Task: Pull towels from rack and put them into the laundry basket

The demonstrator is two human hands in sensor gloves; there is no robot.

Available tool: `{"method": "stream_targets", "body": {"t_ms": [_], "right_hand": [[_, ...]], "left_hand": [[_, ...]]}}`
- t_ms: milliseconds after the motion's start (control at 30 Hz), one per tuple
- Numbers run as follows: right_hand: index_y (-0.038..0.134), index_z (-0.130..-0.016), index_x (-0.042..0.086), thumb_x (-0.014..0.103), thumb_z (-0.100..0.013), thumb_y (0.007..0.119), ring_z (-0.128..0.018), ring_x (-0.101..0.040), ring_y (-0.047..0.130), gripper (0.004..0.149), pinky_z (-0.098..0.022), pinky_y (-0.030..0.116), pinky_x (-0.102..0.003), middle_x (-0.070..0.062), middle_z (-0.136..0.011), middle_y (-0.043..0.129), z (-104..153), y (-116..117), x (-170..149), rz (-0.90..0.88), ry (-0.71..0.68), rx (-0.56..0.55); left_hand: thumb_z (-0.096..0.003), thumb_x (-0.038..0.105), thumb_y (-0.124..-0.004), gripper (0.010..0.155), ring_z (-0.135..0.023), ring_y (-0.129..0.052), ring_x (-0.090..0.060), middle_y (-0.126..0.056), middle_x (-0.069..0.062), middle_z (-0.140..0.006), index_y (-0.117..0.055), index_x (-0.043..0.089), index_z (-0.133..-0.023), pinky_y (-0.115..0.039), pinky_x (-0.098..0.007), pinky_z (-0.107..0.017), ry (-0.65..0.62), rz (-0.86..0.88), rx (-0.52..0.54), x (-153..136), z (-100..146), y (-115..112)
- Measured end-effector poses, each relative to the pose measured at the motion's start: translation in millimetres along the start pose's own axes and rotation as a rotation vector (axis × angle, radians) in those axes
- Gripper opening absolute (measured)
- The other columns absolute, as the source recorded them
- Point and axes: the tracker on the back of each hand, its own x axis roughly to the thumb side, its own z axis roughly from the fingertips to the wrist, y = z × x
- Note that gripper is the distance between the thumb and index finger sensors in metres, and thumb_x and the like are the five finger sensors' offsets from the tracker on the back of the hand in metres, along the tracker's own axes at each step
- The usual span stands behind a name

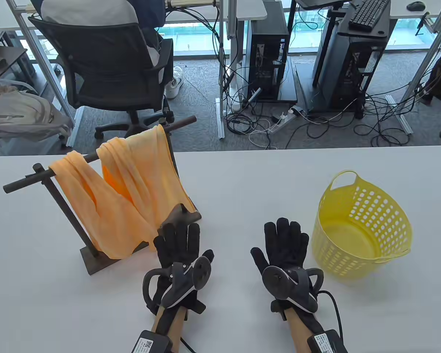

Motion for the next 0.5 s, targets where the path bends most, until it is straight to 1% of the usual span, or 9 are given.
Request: {"method": "stream_targets", "body": {"t_ms": [200,233,267,300,333,367,400,433,500], "right_hand": [[0.018,-0.118,0.006,0.048,-0.071,0.045,-0.1,-0.056,0.004,0.069,-0.075,0.018,-0.07,-0.031,-0.119,0.008,0.3,-1.6,-0.1,0.012,0.009,0.006],[0.018,-0.118,0.006,0.048,-0.071,0.045,-0.1,-0.057,0.005,0.069,-0.074,0.018,-0.07,-0.031,-0.119,0.008,0.4,-1.7,-0.5,0.01,0.011,0.008],[0.018,-0.118,0.006,0.048,-0.071,0.045,-0.1,-0.057,0.005,0.069,-0.074,0.018,-0.07,-0.031,-0.119,0.008,0.5,-1.6,-0.8,0.007,0.014,0.007],[0.019,-0.118,0.006,0.048,-0.071,0.045,-0.1,-0.057,0.005,0.069,-0.074,0.018,-0.07,-0.031,-0.119,0.008,0.4,-1.6,-1.3,0.002,0.019,0.006],[0.019,-0.118,0.006,0.048,-0.071,0.045,-0.1,-0.057,0.005,0.069,-0.074,0.018,-0.07,-0.031,-0.119,0.008,0.3,-1.5,-1.6,0.0,0.022,0.009],[0.019,-0.118,0.006,0.048,-0.071,0.045,-0.1,-0.057,0.005,0.069,-0.074,0.018,-0.07,-0.031,-0.119,0.008,0.2,-1.6,-2.1,-0.003,0.024,0.01],[0.019,-0.118,0.006,0.048,-0.071,0.045,-0.1,-0.057,0.005,0.069,-0.074,0.018,-0.07,-0.031,-0.119,0.008,0.3,-1.6,-2.5,-0.005,0.025,0.009],[0.019,-0.118,0.006,0.048,-0.071,0.045,-0.1,-0.057,0.005,0.069,-0.074,0.018,-0.071,-0.031,-0.119,0.008,0.5,-1.9,-3.1,-0.012,0.029,0.01],[0.019,-0.119,0.006,0.048,-0.071,0.045,-0.1,-0.057,0.006,0.069,-0.074,0.019,-0.071,-0.031,-0.119,0.009,1.7,-2.0,-3.7,-0.028,0.038,0.017]], "left_hand": [[-0.0659,0.067,-0.038,0.077,-0.117,-0.002,-0.046,-0.004,-0.013,-0.13,-0.008,0.023,-0.121,-0.004,-0.062,-0.078,-0.006,-0.004,-0.002,0.7,0.3,1.2],[-0.0659,0.067,-0.038,0.077,-0.117,-0.002,-0.046,-0.008,-0.013,-0.13,-0.008,0.023,-0.122,-0.004,-0.063,-0.078,-0.011,-0.005,0.007,1.5,0.8,2.4],[-0.0657,0.067,-0.039,0.077,-0.117,-0.002,-0.047,-0.008,-0.013,-0.13,-0.008,0.024,-0.122,-0.004,-0.064,-0.078,-0.017,-0.005,0.01,2.3,1.3,3.6],[-0.0654,0.068,-0.039,0.078,-0.118,-0.003,-0.046,-0.008,-0.013,-0.131,-0.008,0.024,-0.122,-0.005,-0.065,-0.077,-0.021,-0.01,0.021,3.7,2.2,6.1],[-0.0647,0.07,-0.04,0.08,-0.118,-0.003,-0.047,-0.004,-0.013,-0.131,-0.008,0.024,-0.122,-0.005,-0.066,-0.077,-0.024,-0.011,0.032,4.5,3.1,8.8],[-0.0638,0.072,-0.04,0.081,-0.118,-0.003,-0.047,-0.004,-0.012,-0.131,-0.007,0.026,-0.122,-0.004,-0.068,-0.076,-0.028,-0.003,0.053,5.2,4.9,14.1],[-0.0628,0.074,-0.041,0.083,-0.119,-0.003,-0.048,-0.003,-0.011,-0.132,-0.001,0.028,-0.12,-0.003,-0.07,-0.075,-0.029,0.011,0.091,5.2,6.7,20.4],[-0.0619,0.076,-0.041,0.085,-0.119,-0.003,-0.048,-0.001,-0.009,-0.131,0.005,0.031,-0.117,-0.002,-0.071,-0.074,-0.031,0.055,0.151,3.5,9.9,31.1],[-0.0613,0.077,-0.042,0.087,-0.118,-0.003,-0.049,0.0,-0.01,-0.131,0.007,0.03,-0.116,-0.003,-0.071,-0.074,-0.023,0.181,0.28,-1.4,17.3,52.1]]}}
